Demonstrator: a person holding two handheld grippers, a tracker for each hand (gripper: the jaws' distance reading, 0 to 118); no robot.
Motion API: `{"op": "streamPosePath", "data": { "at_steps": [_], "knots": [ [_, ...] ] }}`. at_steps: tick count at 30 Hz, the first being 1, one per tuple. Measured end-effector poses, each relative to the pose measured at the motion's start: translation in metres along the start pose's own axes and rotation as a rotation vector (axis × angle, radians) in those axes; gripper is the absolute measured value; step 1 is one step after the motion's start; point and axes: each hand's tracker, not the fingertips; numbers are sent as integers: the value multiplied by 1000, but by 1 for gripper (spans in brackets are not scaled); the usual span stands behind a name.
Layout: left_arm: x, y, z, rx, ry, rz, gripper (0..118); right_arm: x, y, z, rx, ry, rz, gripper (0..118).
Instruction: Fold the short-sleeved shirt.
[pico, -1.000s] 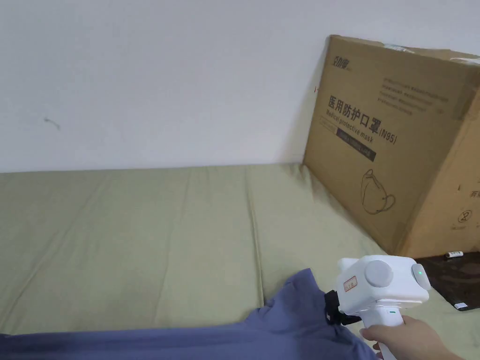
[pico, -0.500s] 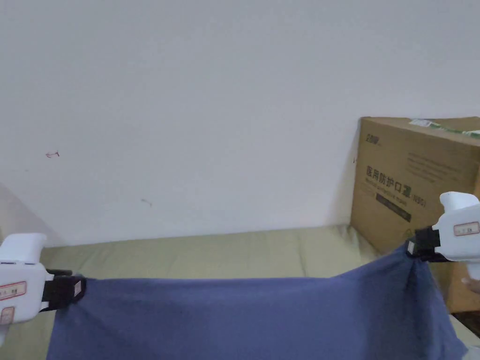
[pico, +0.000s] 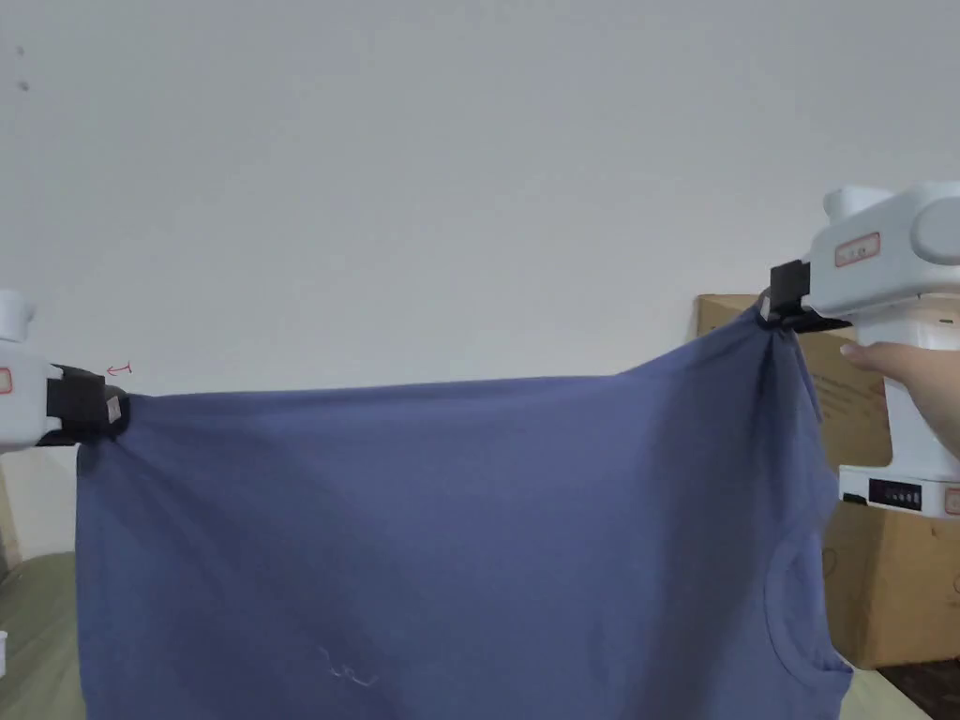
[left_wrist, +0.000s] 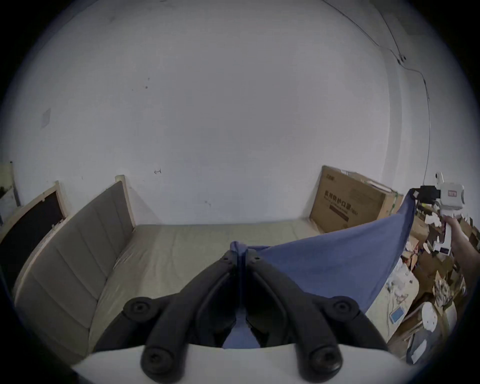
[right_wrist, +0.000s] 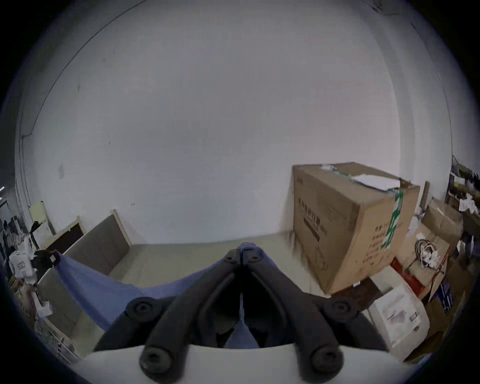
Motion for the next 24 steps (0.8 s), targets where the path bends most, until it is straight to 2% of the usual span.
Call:
{"op": "streamPosePath", "data": {
  "at_steps": [3,6,14,19,24],
  "knots": [
    [-6,20,-23,16,24,1,3,-9,22,-19,29,-9,23,0],
    [-9,35,-43,43,46,-2,3,-15,40,-41,75,4,13,0],
    [-19,72,-102,177,124,14,3,-47,75,-85,203,-48,102,0],
    [-21,80,-122,243,146,-5,3,-60,82,-99,278,-62,118,0],
    [-33,70,-153,217,156,-27,3,-60,53,-125,244,-70,112,0]
  ]
}}
